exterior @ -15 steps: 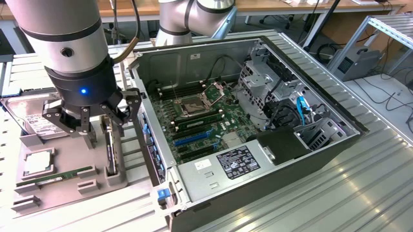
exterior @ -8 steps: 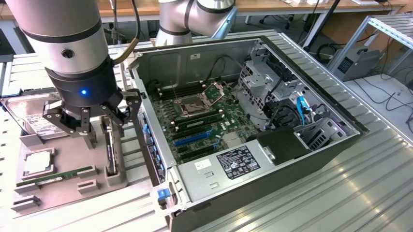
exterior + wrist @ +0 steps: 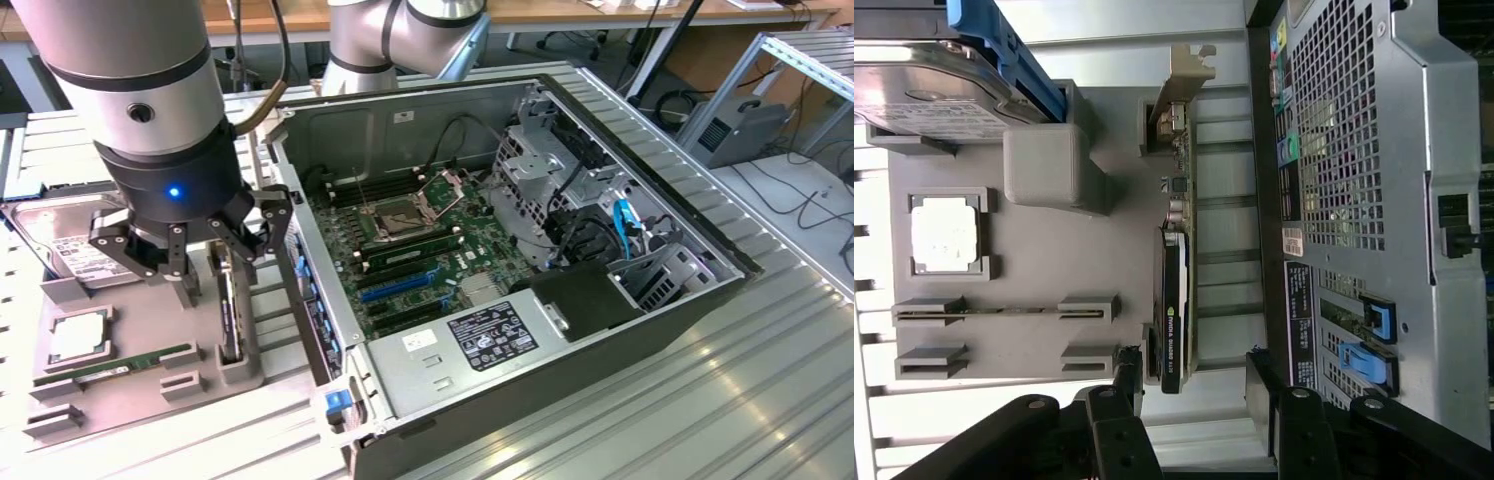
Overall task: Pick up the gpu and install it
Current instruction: 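Pick up the gpu and move the gpu toward the slot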
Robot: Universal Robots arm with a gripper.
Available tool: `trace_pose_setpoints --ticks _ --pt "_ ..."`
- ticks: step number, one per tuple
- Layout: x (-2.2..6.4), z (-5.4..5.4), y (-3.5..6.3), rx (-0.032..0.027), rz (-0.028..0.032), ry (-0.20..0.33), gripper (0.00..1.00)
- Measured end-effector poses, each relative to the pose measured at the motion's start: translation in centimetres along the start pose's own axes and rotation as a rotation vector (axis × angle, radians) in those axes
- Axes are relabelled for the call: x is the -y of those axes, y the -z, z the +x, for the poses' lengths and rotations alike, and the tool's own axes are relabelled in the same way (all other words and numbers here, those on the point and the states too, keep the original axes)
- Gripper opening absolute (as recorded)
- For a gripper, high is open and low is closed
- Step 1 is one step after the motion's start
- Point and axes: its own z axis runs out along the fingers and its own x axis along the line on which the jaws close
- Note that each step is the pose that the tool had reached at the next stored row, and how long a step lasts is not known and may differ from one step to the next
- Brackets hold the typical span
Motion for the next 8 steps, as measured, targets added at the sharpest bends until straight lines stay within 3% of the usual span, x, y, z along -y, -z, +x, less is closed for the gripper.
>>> trace_pose_setpoints --ticks 8 --pt "0.01 0.00 -0.16 0.0000 0.0000 0.000 0.54"
